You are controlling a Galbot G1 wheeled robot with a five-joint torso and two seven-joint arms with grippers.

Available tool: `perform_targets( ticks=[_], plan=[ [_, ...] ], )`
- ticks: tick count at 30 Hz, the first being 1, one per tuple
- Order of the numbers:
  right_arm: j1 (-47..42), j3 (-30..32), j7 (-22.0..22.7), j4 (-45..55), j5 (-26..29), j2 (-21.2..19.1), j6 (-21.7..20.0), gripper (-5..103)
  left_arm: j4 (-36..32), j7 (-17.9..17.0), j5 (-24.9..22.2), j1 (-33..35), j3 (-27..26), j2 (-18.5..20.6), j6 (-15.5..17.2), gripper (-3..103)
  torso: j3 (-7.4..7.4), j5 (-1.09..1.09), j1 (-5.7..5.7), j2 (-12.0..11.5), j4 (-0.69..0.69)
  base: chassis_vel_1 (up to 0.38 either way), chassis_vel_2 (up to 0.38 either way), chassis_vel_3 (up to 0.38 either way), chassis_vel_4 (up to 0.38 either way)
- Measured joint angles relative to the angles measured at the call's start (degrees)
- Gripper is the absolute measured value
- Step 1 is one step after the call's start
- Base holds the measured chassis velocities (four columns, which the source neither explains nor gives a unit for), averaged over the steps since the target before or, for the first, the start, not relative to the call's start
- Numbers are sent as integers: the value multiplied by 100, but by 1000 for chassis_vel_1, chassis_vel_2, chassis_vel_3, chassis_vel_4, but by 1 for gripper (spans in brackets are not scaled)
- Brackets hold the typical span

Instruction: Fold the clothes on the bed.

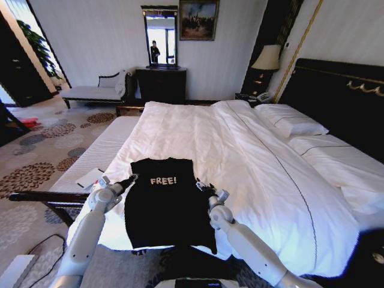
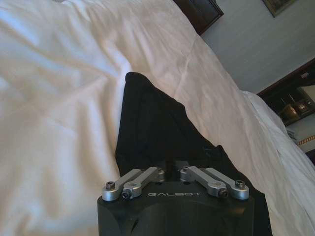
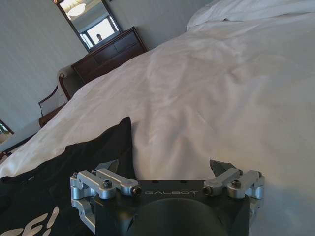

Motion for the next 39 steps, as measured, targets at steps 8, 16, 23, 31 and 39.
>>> perform_targets(
  ticks=[8, 16, 23, 31, 39],
  plan=[
    [-10, 18, 8, 7, -8, -22, 0, 100, -21, 15, 39, 9, 22, -5, -11, 0, 0, 0, 0, 0, 0, 0, 0, 0, 0],
    [-23, 18, 21, 12, -29, -6, 0, 100, -93, 176, 242, -55, 295, 78, -82, 0, 0, 0, 0, 0, -1, 0, 0, 0, 0],
    [-30, 43, 29, 10, -29, -56, 1, 100, -110, 289, 248, 14, 122, 95, -153, 0, 0, -1, 0, 0, 1, 0, 0, 0, 0],
    [-3, 5, 30, -47, -49, 46, 5, 100, -253, 302, 226, 5, 317, 176, -187, 0, 0, 0, 0, 0, 0, 0, 0, 0, 0],
    [-27, 38, 41, -37, -52, -9, 7, 100, -372, 344, 417, -63, 927, 316, -200, 0, 0, 0, 0, 0, 0, 0, 0, 0, 0]
  ],
)
